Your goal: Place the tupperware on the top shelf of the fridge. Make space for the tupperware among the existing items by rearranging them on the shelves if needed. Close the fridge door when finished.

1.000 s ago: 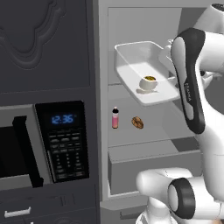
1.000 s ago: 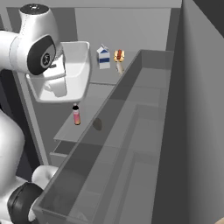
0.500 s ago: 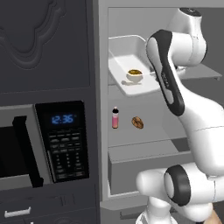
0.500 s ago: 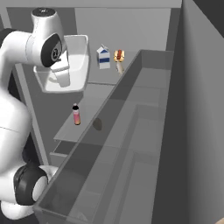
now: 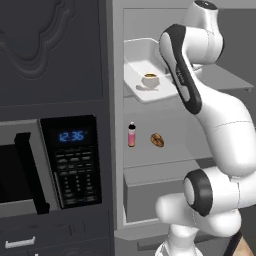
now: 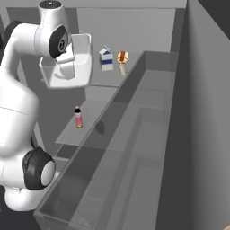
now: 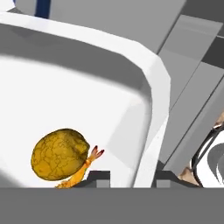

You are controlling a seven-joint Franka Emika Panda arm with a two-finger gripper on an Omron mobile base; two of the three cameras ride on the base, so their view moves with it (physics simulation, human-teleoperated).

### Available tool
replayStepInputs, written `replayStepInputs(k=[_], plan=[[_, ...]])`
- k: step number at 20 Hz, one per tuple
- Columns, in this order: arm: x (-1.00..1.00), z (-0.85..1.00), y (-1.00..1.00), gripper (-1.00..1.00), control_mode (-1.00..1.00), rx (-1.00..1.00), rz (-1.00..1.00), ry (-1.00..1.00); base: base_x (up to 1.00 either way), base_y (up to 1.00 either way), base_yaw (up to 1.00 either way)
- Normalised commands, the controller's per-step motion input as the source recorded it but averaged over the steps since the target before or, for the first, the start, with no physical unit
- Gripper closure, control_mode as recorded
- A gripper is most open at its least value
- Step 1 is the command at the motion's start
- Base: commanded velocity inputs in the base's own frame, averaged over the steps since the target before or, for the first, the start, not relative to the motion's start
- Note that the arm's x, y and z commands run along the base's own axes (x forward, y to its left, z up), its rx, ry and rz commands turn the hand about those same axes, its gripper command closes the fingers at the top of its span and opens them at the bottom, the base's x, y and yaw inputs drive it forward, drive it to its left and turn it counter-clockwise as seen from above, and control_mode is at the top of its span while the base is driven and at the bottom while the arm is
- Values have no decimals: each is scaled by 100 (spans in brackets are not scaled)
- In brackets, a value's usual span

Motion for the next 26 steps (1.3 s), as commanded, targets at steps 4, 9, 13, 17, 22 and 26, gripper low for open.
replayStepInputs(k=[4, 9, 13, 17, 22, 26], plan=[[78, 0, 12, -100, -100, 0, 0, 0, 0, 0, 0], [73, -9, 27, -100, -100, -1, 0, -12, 0, 0, 0], [-13, -9, 33, -100, -100, -10, 0, -35, 0, 0, 0], [-98, 3, 31, -100, -100, -14, 5, -18, 0, 0, 0], [-100, 2, 9, -100, -100, -9, 4, -2, 0, 0, 0], [-100, -13, -19, -100, -100, -5, 10, 1, 0, 0, 0]])
